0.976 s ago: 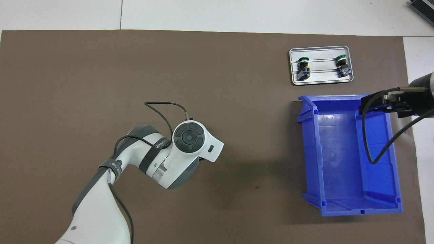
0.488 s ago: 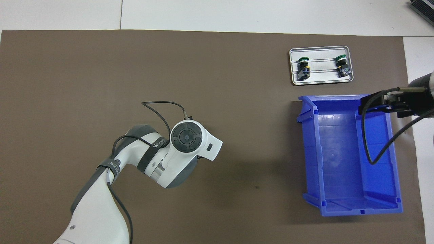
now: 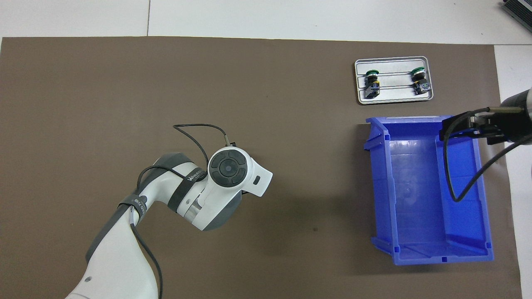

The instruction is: Place and press button with both arms

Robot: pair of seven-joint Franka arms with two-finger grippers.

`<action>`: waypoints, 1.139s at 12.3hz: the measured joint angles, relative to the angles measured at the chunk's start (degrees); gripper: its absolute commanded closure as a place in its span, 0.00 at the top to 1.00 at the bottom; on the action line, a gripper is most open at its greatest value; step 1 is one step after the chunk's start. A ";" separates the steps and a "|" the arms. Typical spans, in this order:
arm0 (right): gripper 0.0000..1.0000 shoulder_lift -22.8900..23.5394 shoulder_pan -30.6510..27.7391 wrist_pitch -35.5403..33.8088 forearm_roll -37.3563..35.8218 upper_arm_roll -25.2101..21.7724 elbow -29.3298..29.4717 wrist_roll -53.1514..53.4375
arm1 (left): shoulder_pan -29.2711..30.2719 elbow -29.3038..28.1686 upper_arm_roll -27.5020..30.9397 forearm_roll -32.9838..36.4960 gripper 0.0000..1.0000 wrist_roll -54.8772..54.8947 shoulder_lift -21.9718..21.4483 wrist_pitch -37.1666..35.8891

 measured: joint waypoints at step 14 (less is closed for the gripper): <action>1.00 0.00 0.00 0.00 0.00 0.00 -0.01 0.00 | 0.00 -0.21 0.15 -0.01 0.16 -7.28 -0.34 0.08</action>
